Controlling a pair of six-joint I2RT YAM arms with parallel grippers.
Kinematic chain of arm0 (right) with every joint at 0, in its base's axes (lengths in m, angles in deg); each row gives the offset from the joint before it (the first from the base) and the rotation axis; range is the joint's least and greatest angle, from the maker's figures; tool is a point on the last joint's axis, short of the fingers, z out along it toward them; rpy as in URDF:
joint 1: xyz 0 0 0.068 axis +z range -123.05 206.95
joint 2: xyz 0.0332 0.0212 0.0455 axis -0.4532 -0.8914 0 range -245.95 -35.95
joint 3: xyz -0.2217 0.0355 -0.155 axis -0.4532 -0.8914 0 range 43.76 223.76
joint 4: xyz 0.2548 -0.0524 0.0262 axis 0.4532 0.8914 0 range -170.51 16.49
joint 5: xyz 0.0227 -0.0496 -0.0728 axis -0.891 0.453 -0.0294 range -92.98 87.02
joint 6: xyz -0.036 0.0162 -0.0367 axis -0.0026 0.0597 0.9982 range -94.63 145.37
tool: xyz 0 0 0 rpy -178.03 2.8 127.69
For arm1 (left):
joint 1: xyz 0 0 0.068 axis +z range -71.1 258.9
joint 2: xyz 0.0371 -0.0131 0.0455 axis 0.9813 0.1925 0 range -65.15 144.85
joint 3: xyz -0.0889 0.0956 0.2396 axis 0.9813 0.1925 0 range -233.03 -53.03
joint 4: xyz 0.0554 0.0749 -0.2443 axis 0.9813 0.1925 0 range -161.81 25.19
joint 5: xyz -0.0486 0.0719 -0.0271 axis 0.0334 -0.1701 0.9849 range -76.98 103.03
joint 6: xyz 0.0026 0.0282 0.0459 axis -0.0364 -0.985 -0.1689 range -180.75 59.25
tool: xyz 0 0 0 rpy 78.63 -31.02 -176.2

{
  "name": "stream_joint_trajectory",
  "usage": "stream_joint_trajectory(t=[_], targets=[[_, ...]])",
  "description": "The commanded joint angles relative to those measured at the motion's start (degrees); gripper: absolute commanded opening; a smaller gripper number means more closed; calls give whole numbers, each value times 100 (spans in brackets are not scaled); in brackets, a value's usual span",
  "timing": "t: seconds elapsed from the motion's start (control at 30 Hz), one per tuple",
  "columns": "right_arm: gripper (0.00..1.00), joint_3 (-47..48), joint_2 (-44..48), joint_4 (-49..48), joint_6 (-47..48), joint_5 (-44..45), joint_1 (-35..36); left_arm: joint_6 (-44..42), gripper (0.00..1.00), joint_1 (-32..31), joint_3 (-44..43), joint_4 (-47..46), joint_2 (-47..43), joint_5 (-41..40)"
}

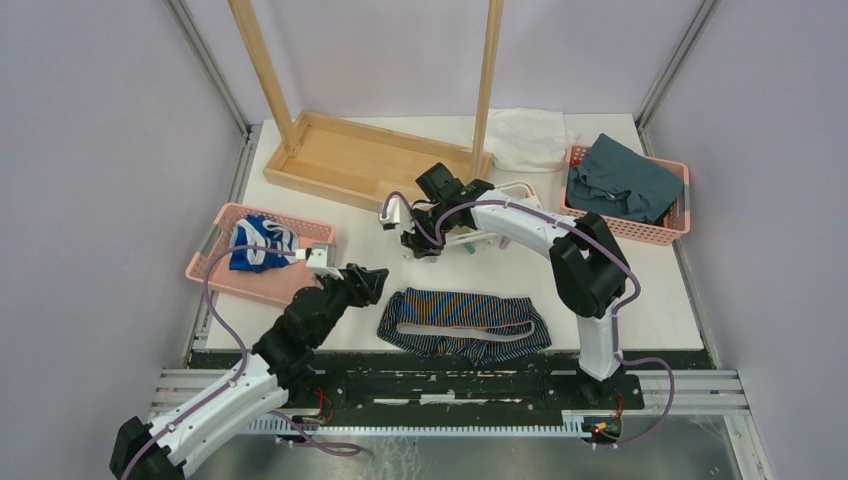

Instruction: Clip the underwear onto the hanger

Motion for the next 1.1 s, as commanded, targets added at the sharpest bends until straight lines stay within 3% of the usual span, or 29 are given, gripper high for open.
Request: stream_joint_trajectory(t=[0.0, 0.13, 0.4, 0.7, 0.8, 1.07], targets=[[37, 236, -34, -123, 84, 67, 20, -208, 68, 23, 20, -290, 40, -124], [20, 165, 85, -139, 112, 116, 26, -355, 68, 25, 62, -515, 102, -97], [1, 95, 367, -75, 299, 139, 22, -886, 68, 28, 365, -1520, 455, -45], [0, -98, 1001, -203, 427, -300, -185, -2184, 71, 26, 896, -3650, 1382, 341], [0, -141, 1109, -259, 482, -558, -275, -2789, 72, 30, 832, -4112, 1661, 684], [0, -391, 1496, -224, 780, -1024, -610, -3351, 73, 28, 667, -5106, 2586, 1884]])
